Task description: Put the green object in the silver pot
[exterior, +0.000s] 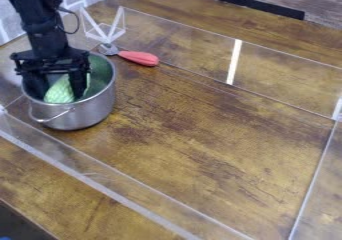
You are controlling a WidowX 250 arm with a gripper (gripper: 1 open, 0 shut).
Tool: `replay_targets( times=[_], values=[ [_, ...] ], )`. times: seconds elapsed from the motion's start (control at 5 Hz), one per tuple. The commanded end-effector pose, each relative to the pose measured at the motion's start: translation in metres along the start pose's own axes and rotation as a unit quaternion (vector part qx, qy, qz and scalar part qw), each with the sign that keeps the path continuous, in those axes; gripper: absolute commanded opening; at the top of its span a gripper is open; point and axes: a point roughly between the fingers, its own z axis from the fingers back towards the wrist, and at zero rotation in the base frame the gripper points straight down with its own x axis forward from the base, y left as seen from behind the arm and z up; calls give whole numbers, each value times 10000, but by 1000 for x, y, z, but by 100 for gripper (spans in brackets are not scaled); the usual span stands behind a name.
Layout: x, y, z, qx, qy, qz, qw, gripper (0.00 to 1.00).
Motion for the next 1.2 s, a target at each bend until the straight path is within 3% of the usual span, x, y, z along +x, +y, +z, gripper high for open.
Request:
replay_targets(
  times=[0.0,0.2,0.4,1.0],
  values=[
    [-1,-5,-10,-27,-41,-334,9994,0],
    [6,-13,13,-52,-185,-145,9997,100],
    [11,-21,35,-74,-314,54,9995,100],
    [34,-33,103,-353,-695,-438,9960,100]
  ],
)
